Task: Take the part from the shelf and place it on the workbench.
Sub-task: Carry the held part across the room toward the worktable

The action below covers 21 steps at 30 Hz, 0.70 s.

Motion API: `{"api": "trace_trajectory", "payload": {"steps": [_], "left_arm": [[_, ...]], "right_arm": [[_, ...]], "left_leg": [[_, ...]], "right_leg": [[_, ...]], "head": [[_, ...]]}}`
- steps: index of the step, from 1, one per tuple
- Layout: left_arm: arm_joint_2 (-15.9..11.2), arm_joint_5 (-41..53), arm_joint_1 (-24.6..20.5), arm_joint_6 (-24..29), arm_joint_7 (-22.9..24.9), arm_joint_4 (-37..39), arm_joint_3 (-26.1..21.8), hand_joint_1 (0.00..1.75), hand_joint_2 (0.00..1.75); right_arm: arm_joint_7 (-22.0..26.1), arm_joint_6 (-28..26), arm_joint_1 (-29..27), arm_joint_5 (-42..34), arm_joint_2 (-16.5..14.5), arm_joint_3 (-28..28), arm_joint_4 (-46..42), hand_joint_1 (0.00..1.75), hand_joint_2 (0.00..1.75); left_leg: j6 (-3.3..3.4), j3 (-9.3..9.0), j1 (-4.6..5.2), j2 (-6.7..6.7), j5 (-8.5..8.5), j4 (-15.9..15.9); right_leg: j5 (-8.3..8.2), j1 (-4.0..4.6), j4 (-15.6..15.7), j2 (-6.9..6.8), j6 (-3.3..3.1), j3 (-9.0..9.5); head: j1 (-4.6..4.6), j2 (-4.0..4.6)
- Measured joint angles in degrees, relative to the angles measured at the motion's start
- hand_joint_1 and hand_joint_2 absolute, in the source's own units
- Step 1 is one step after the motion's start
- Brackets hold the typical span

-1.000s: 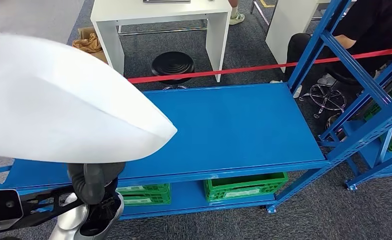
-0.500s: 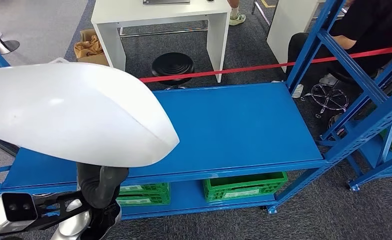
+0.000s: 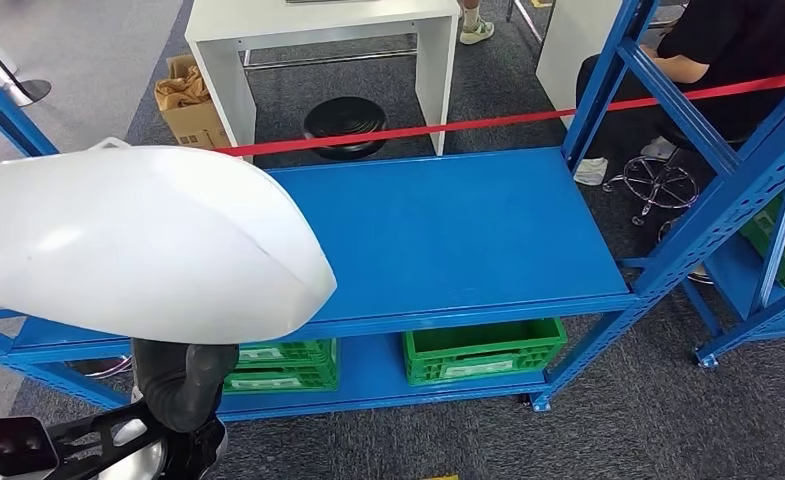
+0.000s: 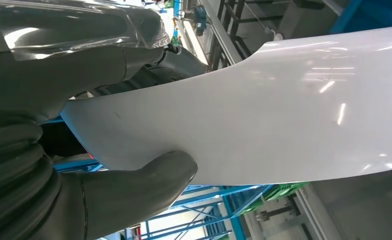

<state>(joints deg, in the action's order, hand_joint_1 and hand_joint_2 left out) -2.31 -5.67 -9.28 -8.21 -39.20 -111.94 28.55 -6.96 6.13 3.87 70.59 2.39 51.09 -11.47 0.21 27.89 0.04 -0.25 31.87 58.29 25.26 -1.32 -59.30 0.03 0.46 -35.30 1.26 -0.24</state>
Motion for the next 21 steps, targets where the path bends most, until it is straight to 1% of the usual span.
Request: {"api": "trace_trajectory", "payload": {"steps": [1, 2, 3, 4, 5, 6, 7, 8, 9, 10, 11, 12, 13, 14, 15, 16, 17, 19, 20, 21], "left_arm": [[0.1, 0.2, -0.1, 0.0, 0.3, -0.1, 0.1, 1.75, 1.75], [0.2, 0.5, -0.1, 0.0, 0.4, -0.1, 0.3, 1.75, 1.75], [0.3, 0.6, 0.0, 0.0, 0.5, -0.1, 0.4, 1.75, 1.75], [0.4, 0.7, 0.0, 0.0, 0.6, -0.1, 0.5, 1.75, 1.75], [0.5, 0.8, 0.0, -0.1, 0.6, -0.1, 0.7, 1.75, 1.75], [0.6, 0.9, 0.0, -0.2, 0.6, -0.1, 0.8, 1.75, 1.75], [0.8, 0.9, 0.1, -0.5, 0.5, 0.0, 0.9, 1.75, 1.75], [0.9, 0.9, 0.1, -0.8, 0.5, 0.2, 1.0, 1.75, 1.75], [1.1, 0.9, 0.2, -1.2, 0.4, 0.4, 1.1, 1.75, 1.75], [1.3, 0.9, 0.2, -1.5, 0.4, 0.6, 1.3, 1.75, 1.75], [1.4, 0.9, 0.2, -1.8, 0.5, 0.8, 1.3, 1.75, 1.75], [1.6, 0.9, 0.2, -2.0, 0.6, 1.0, 1.4, 1.75, 1.75], [1.8, 0.9, 0.2, -2.3, 0.8, 1.1, 1.4, 1.75, 1.75], [2.0, 0.9, 0.2, -2.6, 1.1, 1.1, 1.4, 1.75, 1.75], [2.3, 0.9, 0.1, -2.9, 1.3, 1.2, 1.4, 1.75, 1.75], [2.4, 0.9, 0.1, -3.3, 1.5, 1.3, 1.4, 1.75, 1.75], [2.5, 0.7, 0.1, -3.6, 1.5, 1.5, 1.4, 1.75, 1.75], [2.5, 0.4, 0.2, -4.1, 1.5, 1.9, 1.1, 1.75, 1.75], [2.5, 0.3, 0.2, -4.3, 1.4, 2.0, 0.8, 1.75, 1.75], [2.5, 0.2, 0.3, -4.4, 1.4, 2.1, 0.5, 1.75, 1.75]], "right_arm": [[0.1, 0.2, 0.0, -0.3, 0.1, 0.1, 0.0, 0.0, 0.0], [0.3, 0.3, -0.1, -0.4, 0.2, 0.3, 0.0, 0.0, 0.0], [0.3, 0.3, -0.2, -0.5, 0.2, 0.4, 0.0, 0.0, 0.0], [0.4, 0.3, -0.2, -0.6, 0.3, 0.5, 0.0, 0.0, 0.0], [0.4, 0.4, -0.3, -0.6, 0.3, 0.6, 0.0, 0.0, 0.0], [0.4, 0.4, -0.3, -0.7, 0.2, 0.7, 0.0, 0.0, 0.0], [0.4, 0.5, -0.4, -0.9, 0.2, 0.9, 0.0, 0.0, 0.0], [0.4, 0.5, -0.4, -1.1, 0.1, 1.1, 0.0, 0.0, 0.0], [0.4, 0.5, -0.5, -1.2, 0.0, 1.2, 0.0, 0.0, 0.0], [0.3, 0.5, -0.6, -1.3, 0.0, 1.3, 0.0, 0.0, 0.0], [0.3, 0.5, -0.6, -1.3, -0.1, 1.4, 0.0, 0.0, 0.0], [0.3, 0.5, -0.6, -1.3, -0.2, 1.4, 0.0, 0.0, 0.0], [0.3, 0.5, -0.7, -1.3, -0.3, 1.5, 0.0, 0.0, 0.0], [0.4, 0.5, -0.6, -1.3, -0.4, 1.5, 0.0, 0.0, 0.0], [0.6, 0.5, -0.6, -1.3, -0.4, 1.6, 0.0, 0.0, 0.0], [0.8, 0.4, -0.6, -1.2, -0.5, 1.7, 0.0, 0.0, 0.0], [1.0, 0.3, -0.5, -1.0, -0.6, 1.7, 0.0, 0.0, 0.0], [1.6, 0.2, -0.5, -0.3, -0.8, 1.7, 0.0, 0.0, 0.0], [1.8, 0.1, -0.4, 0.0, -0.9, 1.6, 0.0, 0.0, 0.0], [1.9, 0.1, -0.3, 0.4, -1.0, 1.6, 0.0, 0.0, 0.0]], "left_leg": [[0.12, -0.79, 0.22, 0.02, -0.08, -1.5], [0.19, -0.74, 0.39, 0.04, -0.25, -1.7], [0.47, -0.46, 0.44, 0.01, -0.65, -1.8], [0.8, -0.17, 0.35, 0.16, -1.11, -2.0], [1.25, 0.26, 0.22, 0.29, -1.67, -2.2], [1.66, 0.83, 0.1, 0.43, -2.31, -2.4], [1.96, 1.5, 0.06, 0.56, -2.87, -2.4], [2.18, 2.29, 0.14, 0.56, -3.43, -2.4], [2.27, 2.99, 0.26, 0.6, -4.02, -2.3], [2.28, 3.72, 0.36, 0.64, -4.61, -2.3], [2.23, 4.44, 0.43, 0.67, -5.17, -2.2], [2.14, 5.06, 0.46, 0.7, -5.67, -2.1], [2.0, 5.7, 0.47, 0.71, -6.1, -1.9], [1.78, 6.23, 0.52, 0.72, -6.48, -1.7], [1.52, 6.62, 0.57, 0.72, -6.86, -1.5], [1.22, 6.86, 0.6, 0.72, -7.21, -1.4], [0.88, 7.0, 0.61, 0.72, -7.59, -1.4], [0.23, 7.15, 0.45, 0.63, -8.1, -1.4], [-0.13, 7.47, 0.37, 0.54, -7.38, -0.9], [-0.5, 8.07, 0.28, 0.45, -5.69, 0.5]], "right_leg": [[-0.36, -0.04, 0.1, -0.01, 0.37, -0.06], [-0.76, -0.07, 0.2, -0.01, 0.8, -0.09], [-1.17, -0.13, 0.5, -0.01, 1.22, -0.08], [-1.13, -0.18, 0.4, 0.01, 1.53, -0.21], [-0.28, -0.17, -0.2, 0.03, 1.77, -0.51], [1.61, -0.15, -2.0, 0.06, 1.94, -1.16], [4.26, -0.16, -4.8, 0.07, 2.03, -2.07], [7.03, -0.14, -8.5, 0.06, 2.15, -3.13], [9.0, -0.13, -12.1, 0.07, 2.24, -3.96], [9.66, -0.13, -14.5, 0.07, 2.28, -4.1], [9.12, -0.13, -15.1, 0.06, 2.24, -3.34], [7.62, -0.13, -13.4, 0.05, 2.13, -1.47], [6.05, -0.13, -9.7, 0.05, 1.98, 1.39], [5.43, -0.09, -5.2, 0.06, 1.84, 4.46], [5.27, 0.01, -1.5, 0.12, 1.6, 6.87], [5.57, 0.14, 1.1, 0.17, 1.35, 8.26], [5.98, 0.31, 2.1, 0.22, 1.06, 8.59], [5.39, 0.39, 2.3, 0.15, 0.2, 7.94], [4.95, 0.33, 2.3, 0.04, -0.32, 7.56], [4.4, 0.22, 2.3, -0.07, -0.81, 7.04]], "head": [[0.04, 0.0], [0.04, 0.0], [0.11, 0.0], [0.11, 0.0], [0.04, 0.0], [-0.04, 0.0], [-0.13, 0.0], [-0.19, 0.0], [-0.21, 0.0], [-0.2, 0.0], [-0.21, 0.0], [-0.19, 0.0], [-0.2, 0.0], [-0.19, 0.0], [-0.15, 0.0], [-0.17, 0.0], [-0.16, 0.0], [-0.21, 0.0], [-0.14, 0.0], [-0.06, 0.0]]}}
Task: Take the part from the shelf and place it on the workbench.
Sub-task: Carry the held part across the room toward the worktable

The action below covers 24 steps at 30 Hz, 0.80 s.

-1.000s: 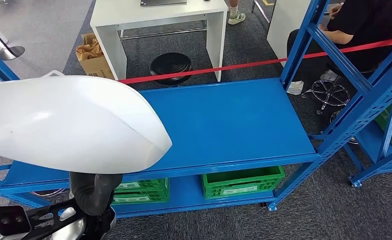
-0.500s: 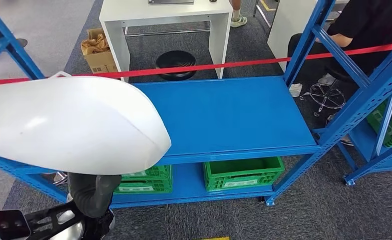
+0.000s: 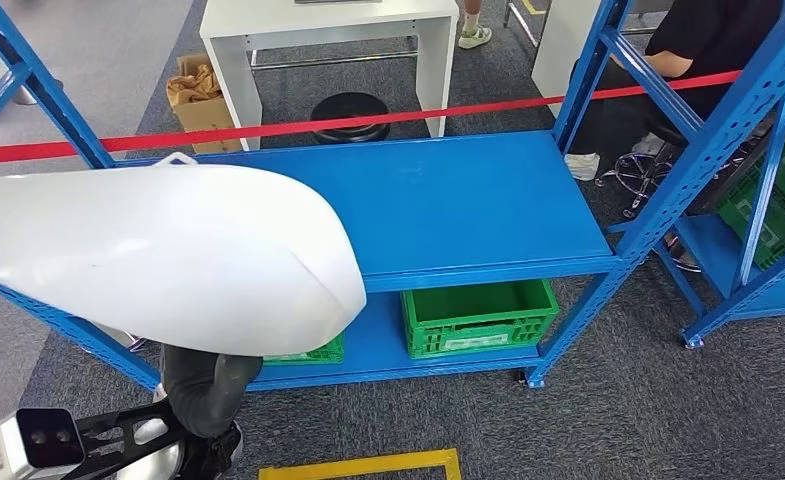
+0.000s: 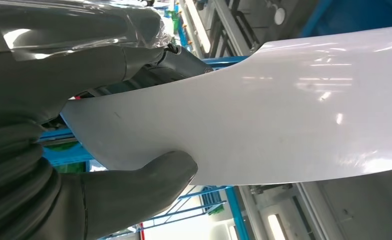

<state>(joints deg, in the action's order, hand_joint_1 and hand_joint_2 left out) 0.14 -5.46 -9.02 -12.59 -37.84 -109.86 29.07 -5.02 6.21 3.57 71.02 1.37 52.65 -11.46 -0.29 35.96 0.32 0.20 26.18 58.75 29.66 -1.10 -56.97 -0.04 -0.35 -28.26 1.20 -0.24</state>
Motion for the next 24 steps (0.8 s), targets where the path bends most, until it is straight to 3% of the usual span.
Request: {"api": "trace_trajectory", "payload": {"steps": [3, 4, 5, 6, 8, 10, 11, 13, 14, 15, 16, 18, 19, 20, 21, 22, 24], "left_arm": [[0.0, 0.1, 0.2, 0.3, 0.0, -0.1, -0.8, 1.75, 1.75], [0.0, 0.2, 0.4, 0.6, 0.1, -0.1, -0.9, 1.75, 1.75], [0.0, 0.4, 0.7, 1.0, 0.2, -0.2, -1.0, 1.75, 1.75], [0.0, 0.6, 1.0, 1.3, 0.3, -0.2, -1.0, 1.75, 1.75], [0.0, 1.0, 1.5, 1.7, 0.4, -0.5, -1.0, 1.75, 1.75], [0.0, 1.2, 1.8, 1.8, 0.3, -0.9, -1.0, 1.75, 1.75], [0.0, 1.3, 1.9, 1.8, 0.3, -1.1, -1.0, 1.75, 1.75], [0.0, 1.3, 2.1, 1.8, 0.3, -1.3, -1.0, 1.75, 1.75], [0.0, 1.3, 2.1, 1.8, 0.3, -1.3, -1.0, 1.75, 1.75], [0.0, 1.3, 2.2, 1.8, 0.3, -1.3, -1.0, 1.75, 1.75], [0.1, 1.3, 2.2, 1.7, 0.3, -1.3, -1.0, 1.75, 1.75], [0.1, 1.3, 2.1, 1.4, 0.5, -1.2, -0.9, 1.75, 1.75], [0.2, 1.4, 2.1, 1.3, 0.7, -1.2, -0.7, 1.75, 1.75], [0.2, 1.6, 2.0, 1.2, 1.0, -1.0, -0.5, 1.75, 1.75], [0.3, 1.7, 2.0, 1.1, 1.1, -0.8, -0.2, 1.75, 1.75], [0.3, 1.8, 2.0, 1.0, 1.2, -0.6, 0.0, 1.75, 1.75], [0.5, 1.9, 1.9, 0.8, 0.9, -0.1, 0.4, 1.75, 1.75]], "right_arm": [[0.5, 0.0, 0.3, 1.0, -0.1, -0.3, 0.0, 0.0, 0.0], [0.6, 0.0, 0.3, 1.3, -0.1, -0.4, 0.0, 0.0, 0.0], [0.7, 0.1, 0.3, 1.5, -0.1, -0.5, 0.0, 0.0, 0.0], [0.8, 0.2, 0.4, 1.6, -0.1, -0.5, 0.0, 0.0, 0.0], [0.8, 0.4, 0.4, 1.6, -0.1, -0.5, 0.0, 0.0, 0.0], [0.9, 0.4, 0.5, 1.6, -0.1, -0.5, 0.0, 0.0, 0.0], [0.9, 0.5, 0.5, 1.6, -0.1, -0.5, 0.0, 0.0, 0.0], [0.9, 0.5, 0.5, 1.6, -0.1, -0.5, 0.0, 0.0, 0.0], [0.9, 0.5, 0.5, 1.5, -0.1, -0.5, 0.0, 0.0, 0.0], [0.9, 0.5, 0.5, 1.3, -0.1, -0.5, 0.0, 0.0, 0.0], [0.9, 0.6, 0.4, 0.9, -0.1, -0.5, 0.0, 0.0, 0.0], [1.2, 0.7, 0.3, -0.1, -0.1, -0.3, 0.0, 0.0, 0.0], [1.4, 0.8, 0.3, -0.6, 0.0, -0.2, 0.0, 0.0, 0.0], [1.6, 1.0, 0.2, -1.0, 0.0, -0.1, 0.0, 0.0, 0.0], [1.9, 1.2, 0.2, -1.3, 0.0, 0.1, 0.0, 0.0, 0.0], [2.1, 1.3, 0.1, -1.6, 0.0, 0.3, 0.0, 0.0, 0.0], [2.4, 1.4, 0.0, -2.3, 0.0, 0.8, 0.0, 0.0, 0.0]], "left_leg": [[-0.88, 3.24, -0.31, -0.1, 7.94, 10.1], [-1.0, 3.87, -0.38, -0.1, 9.13, 13.3], [-1.02, 3.61, -0.43, -0.09, 8.95, 14.8], [-0.95, 2.16, -0.44, -0.09, 7.67, 14.0], [-0.56, -3.7, -0.41, -0.11, 4.8, 6.6], [0.0, -9.16, -0.15, -0.17, 4.47, -1.7], [0.3, -10.35, 0.03, -0.2, 4.79, -3.7], [1.11, -10.0, 0.14, -0.14, 4.33, -4.5], [1.61, -9.49, 0.07, -0.05, 3.75, -4.6], [2.12, -8.87, -0.04, 0.05, 3.08, -4.7], [2.52, -8.11, -0.13, 0.15, 2.35, -4.8], [2.91, -6.55, 0.1, 0.22, 1.13, -4.7], [2.98, -5.73, 0.24, 0.27, 0.54, -4.5], [3.01, -4.88, 0.36, 0.32, 0.0, -4.3], [2.99, -4.04, 0.43, 0.36, -0.49, -4.1], [2.93, -3.26, 0.47, 0.38, -0.91, -3.8], [2.6, -1.91, 0.56, 0.38, -1.64, -3.0]], "right_leg": [[-1.87, -0.11, 0.0, -0.19, -0.53, -2.21], [-2.5, -0.11, -0.1, -0.23, -0.49, -2.98], [-3.09, -0.1, -0.1, -0.27, -0.41, -3.73], [-3.66, -0.1, -0.2, -0.3, -0.31, -4.42], [-4.62, -0.08, -0.3, -0.28, 0.0, -5.53], [-5.52, 0.05, -0.3, -0.25, 0.56, -6.09], [-5.97, 0.06, -0.2, -0.26, 0.93, -6.22], [-6.82, -0.03, 0.1, -0.28, 1.72, -6.48], [-6.47, -0.07, -0.2, -0.22, 2.05, -6.85], [-5.13, -0.06, -1.2, -0.15, 2.33, -7.46], [-2.76, -0.05, -3.5, -0.08, 2.55, -8.36], [2.86, 0.0, -10.8, -0.04, 2.86, -10.43], [4.47, 0.02, -14.4, -0.04, 2.93, -11.08], [4.68, 0.03, -16.6, -0.04, 2.91, -10.95], [3.7, 0.04, -16.6, -0.04, 2.79, -9.79], [2.11, 0.04, -14.3, -0.04, 2.62, -7.55], [0.57, 0.11, -5.6, -0.01, 2.22, -1.4]], "head": [[0.26, 0.0], [0.28, 0.0], [0.28, 0.0], [0.29, 0.0], [0.3, 0.0], [0.25, 0.0], [0.27, 0.0], [0.28, 0.0], [0.31, 0.0], [0.19, 0.0], [0.1, 0.0], [-0.09, 0.0], [-0.08, 0.0], [-0.07, 0.0], [-0.07, 0.0], [-0.06, 0.0], [-0.06, 0.0]]}}
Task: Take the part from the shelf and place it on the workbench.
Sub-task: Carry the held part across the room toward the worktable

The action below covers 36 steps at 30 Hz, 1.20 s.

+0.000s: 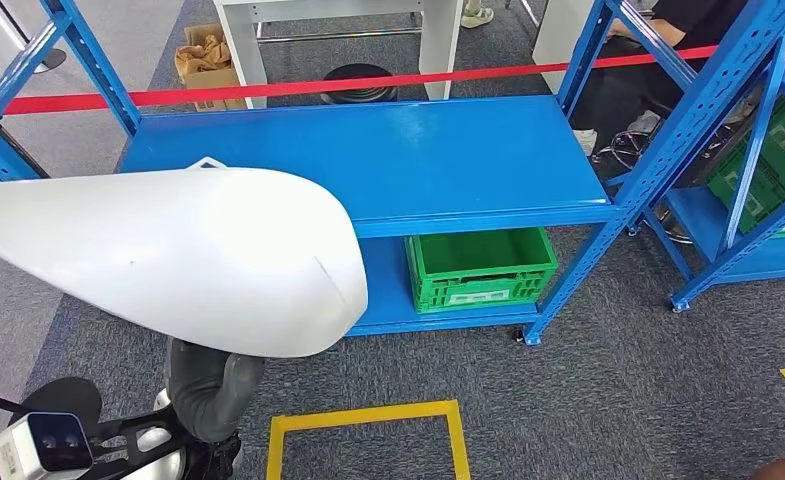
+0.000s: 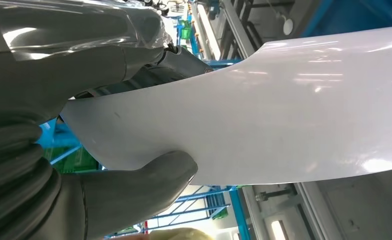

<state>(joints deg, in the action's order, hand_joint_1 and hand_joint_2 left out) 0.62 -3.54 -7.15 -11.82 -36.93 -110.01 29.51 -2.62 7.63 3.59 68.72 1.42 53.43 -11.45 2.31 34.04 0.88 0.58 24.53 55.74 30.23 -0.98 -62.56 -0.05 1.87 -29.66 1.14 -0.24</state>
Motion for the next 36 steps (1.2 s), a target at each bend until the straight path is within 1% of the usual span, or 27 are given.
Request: {"api": "trace_trajectory", "payload": {"steps": [1, 2, 4, 5, 6, 7, 9, 10, 11, 12, 13, 15, 17, 19, 21, 22, 23, 25, 26, 27, 28, 29, 30, 31, 33, 34, 36], "left_arm": [[0.0, 0.0, -0.1, -0.2, -0.2, 0.3, 0.2, 1.75, 1.75], [0.1, 0.1, -0.3, -0.3, -0.5, 0.6, 0.3, 1.75, 1.75], [0.1, 0.1, -0.7, -0.4, -0.6, 1.1, 0.6, 1.75, 1.75], [0.1, 0.1, -0.8, -0.5, -0.7, 1.3, 0.6, 1.75, 1.75], [0.1, 0.1, -1.0, -0.5, -0.7, 1.4, 0.6, 1.75, 1.75], [0.1, 0.1, -1.0, -0.5, -0.7, 1.6, 0.6, 1.75, 1.75], [0.1, 0.1, -1.1, -0.5, -0.7, 1.9, 0.7, 1.75, 1.75], [0.1, 0.1, -1.1, -0.5, -0.8, 2.1, 0.7, 1.75, 1.75], [0.0, 0.1, -1.1, -0.5, -0.8, 2.3, 0.7, 1.75, 1.75], [0.0, 0.1, -1.1, -0.5, -0.8, 2.4, 0.7, 1.75, 1.75], [0.0, 0.1, -1.2, -0.5, -0.8, 2.5, 0.7, 1.75, 1.75], [0.0, 0.0, -1.4, -0.5, -0.9, 2.5, 0.8, 1.75, 1.75], [0.0, -0.2, -1.8, -0.4, -1.0, 2.5, 0.9, 1.75, 1.75], [0.0, -0.5, -2.2, -0.7, -1.1, 2.7, 1.0, 1.75, 1.75], [0.1, -0.8, -2.5, -1.2, -1.2, 3.2, 1.2, 1.75, 1.75], [0.2, -0.8, -2.7, -1.4, -1.2, 3.5, 1.3, 1.75, 1.75], [0.4, -0.8, -2.9, -1.6, -1.2, 3.8, 1.4, 1.75, 1.75], [0.6, -0.8, -3.0, -1.9, -1.2, 4.3, 1.4, 1.75, 1.75], [0.6, -0.8, -2.9, -1.8, -1.3, 4.5, 1.4, 1.75, 1.75], [0.6, -0.8, -2.9, -1.7, -1.5, 4.7, 1.4, 1.75, 1.75], [0.4, -0.8, -2.8, -1.4, -1.7, 4.8, 1.3, 1.75, 1.75], [0.3, -0.8, -2.6, -1.2, -1.9, 4.8, 1.2, 1.75, 1.75], [0.2, -0.8, -2.3, -1.0, -2.0, 4.6, 1.0, 1.75, 1.75], [0.1, -0.8, -1.9, -0.9, -2.0, 4.2, 0.8, 1.75, 1.75], [0.1, -0.5, -1.1, -0.6, -1.6, 3.1, 0.3, 1.75, 1.75], [0.1, -0.2, -0.8, -0.4, -1.3, 2.6, 0.2, 1.75, 1.75], [0.1, 0.5, -0.2, -0.4, -1.0, 1.8, 0.1, 1.75, 1.75]], "right_arm": [[0.2, -0.1, 0.0, -0.3, 0.0, 0.3, 0.0, 0.0, 0.0], [0.3, -0.2, 0.0, -0.6, 0.0, 0.6, 0.0, 0.0, 0.0], [0.6, -0.4, -0.1, -1.2, 0.0, 1.1, 0.0, 0.0, 0.0], [0.8, -0.4, -0.1, -1.4, -0.1, 1.3, 0.0, 0.0, 0.0], [0.9, -0.4, -0.1, -1.5, -0.1, 1.6, 0.0, 0.0, 0.0], [1.0, -0.4, -0.1, -1.6, -0.2, 1.8, 0.0, 0.0, 0.0], [1.2, -0.4, -0.1, -1.6, -0.2, 2.0, 0.0, 0.0, 0.0], [1.2, -0.4, -0.1, -1.6, -0.2, 2.1, 0.0, 0.0, 0.0], [1.2, -0.4, -0.2, -1.6, -0.2, 2.2, 0.0, 0.0, 0.0], [1.4, -0.4, -0.2, -1.6, -0.2, 2.2, 0.0, 0.0, 0.0], [1.6, -0.4, -0.2, -1.6, -0.2, 2.2, 0.0, 0.0, 0.0], [2.8, -0.2, -0.2, -1.9, -0.3, 2.3, 0.0, 0.0, 0.0], [4.1, 0.0, -0.3, -2.0, -0.3, 2.5, 0.0, 0.0, 0.0], [4.1, 1.2, -0.3, -2.6, -0.4, 2.8, 0.0, 0.0, 0.0], [3.5, 3.2, -0.4, -3.9, -0.4, 3.5, 0.0, 0.0, 0.0], [3.4, 4.0, -0.4, -4.6, -0.5, 4.0, 0.0, 0.0, 0.0], [3.3, 4.4, -0.5, -5.0, -0.5, 4.5, 0.0, 0.0, 0.0], [3.2, 4.9, -0.6, -5.4, -0.6, 5.2, 0.0, 0.0, 0.0], [3.1, 5.0, -0.6, -5.3, -0.7, 5.4, 0.0, 0.0, 0.0], [2.9, 5.0, -0.6, -4.9, -0.7, 5.6, 0.0, 0.0, 0.0], [2.7, 5.0, -0.5, -4.3, -0.7, 5.7, 0.0, 0.0, 0.0], [2.5, 5.0, -0.5, -3.5, -0.7, 5.7, 0.0, 0.0, 0.0], [2.6, 5.0, -0.5, -2.7, -0.7, 5.5, 0.0, 0.0, 0.0], [2.8, 5.1, -0.4, -2.2, -0.7, 5.4, 0.0, 0.0, 0.0], [3.1, 5.3, 0.0, -2.0, -0.7, 5.2, 0.0, 0.0, 0.0], [3.0, 5.4, 0.2, -2.2, -0.7, 5.2, 0.0, 0.0, 0.0], [2.9, 5.3, 0.4, -2.6, -0.7, 5.2, 0.0, 0.0, 0.0]], "left_leg": [[-0.27, 0.42, 0.05, 0.03, -0.38, 0.3], [-0.57, 0.71, 0.07, 0.05, -0.76, 0.5], [-1.24, 1.04, 0.04, 0.07, -1.57, 0.4], [-1.63, 1.33, -0.02, -0.04, -1.3, 0.6], [-2.04, 1.82, -0.11, -0.15, -0.02, 1.5], [-2.44, 2.59, -0.23, -0.26, 2.17, 3.4], [-3.05, 4.7, -0.55, -0.34, 7.94, 10.4], [-3.23, 5.51, -0.68, -0.34, 9.7, 14.1], [-3.33, 5.69, -0.8, -0.33, 10.21, 16.6], [-3.34, 4.88, -0.89, -0.33, 9.38, 17.3], [-3.27, 2.97, -0.96, -0.33, 7.77, 15.7], [-2.93, -3.05, -0.97, -0.37, 5.42, 8.1], [-2.51, -8.04, -0.78, -0.47, 6.0, 0.8], [-1.99, -9.32, -0.45, -0.56, 6.63, -1.7], [-1.09, -8.44, -0.39, -0.44, 5.78, -1.9], [-0.57, -7.78, -0.5, -0.35, 5.18, -2.0], [-0.09, -7.0, -0.63, -0.24, 4.48, -2.1], [0.43, -5.39, -0.67, -0.13, 3.18, -2.1], [0.48, -4.56, -0.6, -0.07, 2.57, -2.1], [0.47, -3.83, -0.54, 0.0, 1.96, -2.0], [0.41, -3.11, -0.49, 0.06, 1.41, -1.9], [0.3, -2.38, -0.5, 0.11, 0.91, -1.7], [0.14, -1.7, -0.51, 0.14, 0.48, -1.4], [-0.06, -0.99, -0.5, 0.14, 0.16, -1.0], [-0.57, -0.03, -0.35, 0.15, -0.29, -0.1], [-0.86, 0.27, -0.3, 0.18, -0.52, 0.2], [-1.48, 0.6, -0.35, 0.28, -0.99, 0.5]], "right_leg": [[0.09, 0.11, 3.5, 0.04, -0.29, 2.1], [0.53, 0.25, 5.7, 0.09, -0.59, 3.23], [0.3, 0.4, 6.3, 0.15, -1.44, 2.9], [-0.1, 0.33, 6.4, 0.09, -1.88, 2.5], [-0.67, 0.22, 6.4, 0.01, -2.36, 1.97], [-1.32, 0.09, 6.4, -0.07, -2.76, 1.34], [-2.62, 0.07, 6.4, -0.17, -3.1, -0.19], [-3.28, 0.08, 6.3, -0.2, -3.08, -0.98], [-3.95, 0.08, 6.3, -0.21, -3.02, -1.82], [-4.58, 0.08, 6.1, -0.22, -2.92, -2.67], [-5.18, 0.08, 6.0, -0.22, -2.8, -3.49], [-6.22, 0.09, 5.8, -0.18, -2.48, -4.78], [-6.99, 0.2, 5.7, -0.11, -2.04, -5.4], [-7.83, 0.18, 5.9, -0.12, -1.4, -5.57], [-8.56, 0.05, 6.2, -0.11, -0.65, -5.81], [-7.78, 0.0, 5.6, -0.08, -0.36, -6.28], [-5.9, -0.01, 4.1, -0.05, -0.13, -6.98], [0.17, -0.05, -2.3, -0.04, 0.18, -8.92], [2.39, -0.05, -6.4, -0.04, 0.31, -9.73], [3.03, -0.05, -9.8, -0.04, 0.37, -10.15], [2.15, -0.05, -11.9, -0.04, 0.36, -9.97], [0.19, -0.06, -12.0, -0.04, 0.3, -8.87], [-1.76, -0.09, -9.9, -0.04, 0.21, -6.76], [-2.49, -0.13, -6.0, -0.03, 0.16, -3.8], [-0.98, -0.09, 2.7, 0.07, -0.13, 2.0], [0.31, -0.02, 5.4, 0.14, -0.4, 3.49], [1.08, 0.07, 6.7, 0.26, -1.22, 3.79]], "head": [[0.05, 0.0], [0.03, 0.0], [0.04, 0.0], [0.0, 0.0], [0.11, 0.0], [0.2, 0.0], [0.38, 0.0], [0.4, 0.0], [0.4, 0.0], [0.41, 0.0], [0.41, 0.0], [0.42, 0.0], [0.39, 0.0], [0.46, 0.0], [0.62, 0.0], [0.64, 0.0], [0.45, 0.0], [0.1, 0.0], [-0.01, 0.0], [-0.03, 0.0], [-0.03, 0.0], [-0.04, 0.0], [-0.05, 0.0], [-0.04, 0.0], [0.02, 0.0], [0.03, 0.0], [0.04, 0.0]]}}
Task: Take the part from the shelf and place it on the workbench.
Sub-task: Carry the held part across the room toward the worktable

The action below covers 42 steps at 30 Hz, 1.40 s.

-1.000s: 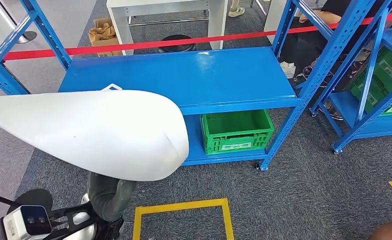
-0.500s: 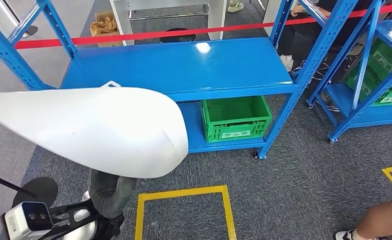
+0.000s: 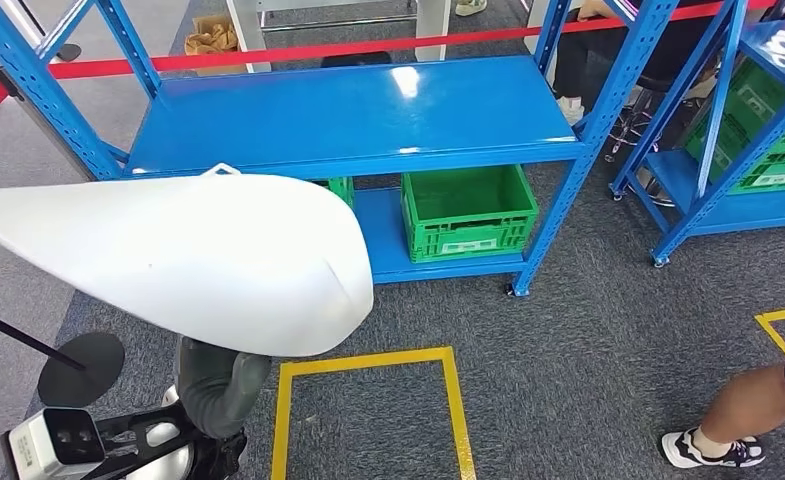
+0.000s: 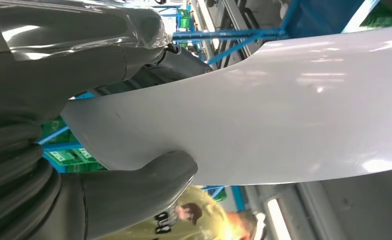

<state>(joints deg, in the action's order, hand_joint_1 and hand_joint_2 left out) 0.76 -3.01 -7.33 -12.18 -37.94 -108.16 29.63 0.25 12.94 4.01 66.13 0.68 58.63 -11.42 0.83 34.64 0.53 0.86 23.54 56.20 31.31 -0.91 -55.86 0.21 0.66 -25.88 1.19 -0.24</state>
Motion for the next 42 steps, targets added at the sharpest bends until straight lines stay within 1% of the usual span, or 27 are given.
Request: {"api": "trace_trajectory", "payload": {"steps": [2, 3, 5, 6, 7, 8, 9, 11, 13, 14, 16, 18, 20, 22, 23, 24, 26, 27, 29, 31, 33, 35, 36, 37, 38, 40, 42], "left_arm": [[0.0, 0.7, 0.8, -0.3, 0.1, -0.4, 0.0, 1.75, 1.75], [0.1, 0.9, 1.1, -0.6, 0.0, -0.5, -0.1, 1.75, 1.75], [0.4, 1.2, 1.6, -1.8, -0.1, -0.5, -0.2, 1.75, 1.75], [0.6, 1.3, 1.8, -2.4, -0.1, -0.5, -0.3, 1.75, 1.75], [0.8, 1.4, 2.0, -3.0, 0.0, -0.5, -0.4, 1.75, 1.75], [1.0, 1.5, 2.1, -3.5, 0.1, -0.5, -0.5, 1.75, 1.75], [1.2, 1.7, 2.2, -3.8, 0.3, -0.5, -0.6, 1.75, 1.75], [1.6, 1.9, 2.2, -4.2, 0.7, -0.9, -0.9, 1.75, 1.75], [1.9, 2.0, 2.2, -4.5, 1.0, -1.5, -1.2, 1.75, 1.75], [2.0, 2.0, 2.2, -4.6, 1.0, -1.8, -1.4, 1.75, 1.75], [2.3, 2.0, 2.2, -4.7, 1.2, -2.2, -1.6, 1.75, 1.75], [2.8, 2.1, 2.2, -4.9, 1.3, -2.6, -1.7, 1.75, 1.75], [3.0, 2.3, 2.2, -5.2, 1.5, -2.8, -1.9, 1.75, 1.75], [3.0, 2.6, 2.3, -5.3, 1.6, -2.7, -2.1, 1.75, 1.75], [3.0, 2.6, 2.3, -5.3, 1.7, -2.7, -2.2, 1.75, 1.75], [3.0, 2.7, 2.2, -5.3, 1.7, -2.7, -2.2, 1.75, 1.75], [3.0, 2.7, 2.2, -5.5, 1.6, -2.8, -2.3, 1.75, 1.75], [3.0, 2.7, 2.2, -5.6, 1.6, -2.8, -2.3, 1.75, 1.75], [3.0, 2.7, 2.2, -5.7, 1.5, -2.9, -2.4, 1.75, 1.75], [3.0, 2.7, 2.2, -5.7, 1.5, -2.9, -2.4, 1.75, 1.75], [3.0, 2.9, 2.2, -5.4, 1.6, -3.1, -2.5, 1.75, 1.75], [2.9, 3.2, 2.2, -4.9, 2.0, -3.4, -2.6, 1.75, 1.75], [2.8, 3.4, 2.2, -4.6, 2.3, -3.4, -2.6, 1.75, 1.75], [2.7, 3.7, 2.2, -4.2, 2.6, -3.4, -2.6, 1.75, 1.75], [2.5, 3.9, 2.2, -4.0, 2.8, -3.5, -2.6, 1.75, 1.75], [2.3, 4.0, 2.2, -3.7, 3.0, -3.7, -2.6, 1.75, 1.75], [2.2, 4.0, 2.0, -3.5, 3.1, -4.1, -2.6, 1.75, 1.75]], "right_arm": [[-0.1, -0.2, 0.0, -0.6, -0.1, 0.1, 0.0, 0.0, 0.0], [-0.1, -0.3, 0.0, -1.0, -0.2, 0.2, 0.0, 0.0, 0.0], [-0.1, -0.6, 0.0, -1.7, -0.2, 0.6, 0.0, 0.0, 0.0], [-0.1, -0.8, 0.0, -2.0, -0.2, 0.8, 0.0, 0.0, 0.0], [-0.1, -0.9, 0.0, -2.3, -0.3, 0.9, 0.0, 0.0, 0.0], [0.0, -1.0, -0.1, -2.5, -0.3, 1.1, 0.0, 0.0, 0.0], [0.1, -1.1, 0.0, -2.8, -0.3, 1.3, 0.0, 0.0, 0.0], [0.3, -1.4, 0.1, -3.4, -0.5, 1.7, 0.0, 0.0, 0.0], [0.3, -1.6, 0.4, -3.8, -0.6, 2.1, 0.0, 0.0, 0.0], [0.3, -1.6, 0.5, -4.0, -0.7, 2.3, -0.1, 0.0, 0.0], [0.1, -1.7, 0.6, -4.1, -0.7, 2.6, -0.1, 0.0, 0.0], [-0.1, -1.7, 0.6, -4.4, -0.8, 3.0, -0.1, 0.0, 0.0], [-0.2, -1.7, 0.7, -4.7, -0.8, 3.4, -0.1, 0.0, 0.0], [-0.3, -1.9, 0.7, -5.0, -0.8, 3.7, -0.1, 0.0, 0.0], [-0.6, -2.0, 0.6, -5.2, -0.7, 3.9, -0.1, 0.0, 0.0], [-0.8, -2.1, 0.6, -5.6, -0.7, 4.1, -0.1, 0.0, 0.0], [-1.5, -2.3, 0.6, -6.6, -0.6, 4.8, -0.1, 0.0, 0.0], [-1.7, -2.4, 0.7, -7.0, -0.6, 5.1, -0.1, 0.0, 0.0], [-2.0, -2.8, 0.8, -7.7, -0.7, 5.8, -0.1, 0.0, 0.0], [-2.3, -2.8, 0.7, -8.9, -0.7, 6.6, -0.1, 0.0, 0.0], [-2.7, -2.7, 0.8, -10.2, -0.8, 7.6, -0.1, 0.0, 0.0], [-3.5, -2.6, 0.9, -10.5, -0.8, 8.3, -0.1, 0.0, 0.0], [-4.0, -2.6, 0.9, -10.3, -0.8, 8.5, -0.1, 0.0, 0.0], [-4.5, -2.6, 1.0, -10.1, -0.7, 8.7, -0.1, 0.0, 0.0], [-4.9, -2.6, 1.0, -10.0, -0.7, 8.8, -0.1, 0.0, 0.0], [-5.5, -2.6, 1.0, -9.9, -0.7, 9.1, -0.1, 0.0, 0.0], [-5.7, -2.6, 1.2, -9.9, -0.7, 9.3, -0.1, 0.0, 0.0]], "left_leg": [[-0.65, 0.79, -0.16, -0.18, 1.38, 1.4], [-0.96, 1.8, -0.22, -0.33, 3.26, 3.8], [-1.44, 4.84, -0.32, -0.53, 7.88, 11.7], [-1.51, 6.07, -0.35, -0.54, 9.33, 15.3], [-1.46, 6.36, -0.36, -0.58, 9.6, 17.1], [-1.31, 5.45, -0.36, -0.69, 8.75, 16.4], [-1.03, 3.41, -0.33, -1.02, 7.1, 13.4], [-0.01, -1.9, -0.32, -3.42, 4.21, 4.9], [0.69, -4.74, -0.25, -5.62, 3.46, 0.1], [0.78, -5.01, -0.2, -5.72, 3.59, -0.3], [0.93, -5.12, -0.19, -4.29, 3.42, -1.3], [1.33, -5.32, -0.51, -2.58, 3.13, -2.5], [1.55, -5.18, -0.62, -0.96, 2.95, -2.7], [1.55, -5.03, -0.58, 0.66, 2.97, -2.5], [1.49, -4.97, -0.6, 1.39, 3.01, -2.4], [1.38, -4.91, -0.64, 2.02, 3.1, -2.2], [0.91, -4.78, -0.53, 3.08, 3.45, -1.5], [0.61, -4.69, -0.39, 3.46, 3.64, -1.1], [0.06, -4.54, -0.11, 4.11, 3.8, -0.7], [-0.42, -4.44, -0.26, 4.54, 3.85, -0.6], [-1.05, -3.31, -0.52, 2.9, 5.92, 1.9], [-1.48, -0.25, -0.71, 0.35, 10.14, 8.8], [-1.53, 1.5, -0.74, -0.26, 11.91, 12.9], [-1.5, 2.69, -0.74, -0.52, 12.77, 15.7], [-1.38, 2.86, -0.73, -0.64, 12.47, 16.4], [-0.85, -0.18, -0.7, -1.4, 8.99, 10.8], [-0.12, -4.31, -0.69, -3.76, 6.06, 2.8]], "right_leg": [[-0.5, -0.08, 0.0, 0.1, -0.94, -0.4], [-0.87, -0.15, 0.0, 0.18, -1.35, -0.68], [-1.54, -0.09, -0.1, 0.47, -1.72, -1.47], [-1.85, -0.04, -0.1, 0.73, -1.73, -1.88], [-2.1, 0.02, -0.1, 1.06, -1.69, -2.19], [-2.28, 0.08, -0.1, 1.45, -1.63, -2.38], [-2.42, 0.15, -0.1, 1.93, -1.56, -2.43], [-2.62, 0.23, -0.2, 2.95, -1.34, -2.44], [-3.0, -0.07, -0.2, 3.99, -0.76, -2.85], [-3.25, -0.27, -0.2, 4.53, -0.36, -3.21], [-3.47, -0.41, -0.2, 5.33, 0.34, -3.84], [-1.67, -0.19, -3.2, 3.75, 0.83, -5.72], [2.03, -0.14, -10.8, 1.28, 1.3, -9.54], [3.83, -0.22, -17.1, 0.51, 1.74, -12.49], [3.08, -0.28, -16.9, 0.33, 1.85, -12.33], [1.37, -0.36, -14.2, 0.01, 1.92, -10.87], [-2.2, -0.51, -5.7, -1.72, 1.86, -6.41], [-3.1, -0.5, -2.8, -2.43, 1.55, -4.97], [-3.26, -0.32, -1.1, -2.84, 0.69, -4.5], [-3.59, -0.32, -1.1, -1.93, -0.12, -4.87], [-4.09, -0.5, -1.1, -1.03, -0.91, -5.16], [-4.54, -0.55, -1.1, -0.08, -1.41, -5.69], [-4.73, -0.49, -1.2, 0.44, -1.51, -6.0], [-4.91, -0.43, -1.2, 1.05, -1.51, -6.24], [-5.06, -0.36, -1.2, 1.71, -1.47, -6.4], [-5.28, -0.24, -1.2, 3.13, -1.27, -6.46], [-5.54, -0.19, -1.2, 4.45, -0.9, -6.59]], "head": [[0.06, 0.0], [0.1, 0.0], [0.17, 0.0], [0.18, 0.0], [0.17, 0.0], [0.18, 0.0], [0.18, 0.0], [0.07, 0.0], [-0.11, 0.0], [-0.13, 0.0], [-0.01, 0.0], [-0.22, 0.0], [-0.45, 0.0], [-0.5, 0.0], [-0.51, 0.0], [-0.5, 0.0], [-0.51, 0.0], [-0.49, 0.0], [-0.43, 0.0], [-0.42, 0.0], [-0.36, 0.0], [-0.26, 0.0], [-0.27, 0.0], [-0.27, 0.0], [-0.28, 0.0], [-0.26, 0.0], [-0.3, 0.0]]}}
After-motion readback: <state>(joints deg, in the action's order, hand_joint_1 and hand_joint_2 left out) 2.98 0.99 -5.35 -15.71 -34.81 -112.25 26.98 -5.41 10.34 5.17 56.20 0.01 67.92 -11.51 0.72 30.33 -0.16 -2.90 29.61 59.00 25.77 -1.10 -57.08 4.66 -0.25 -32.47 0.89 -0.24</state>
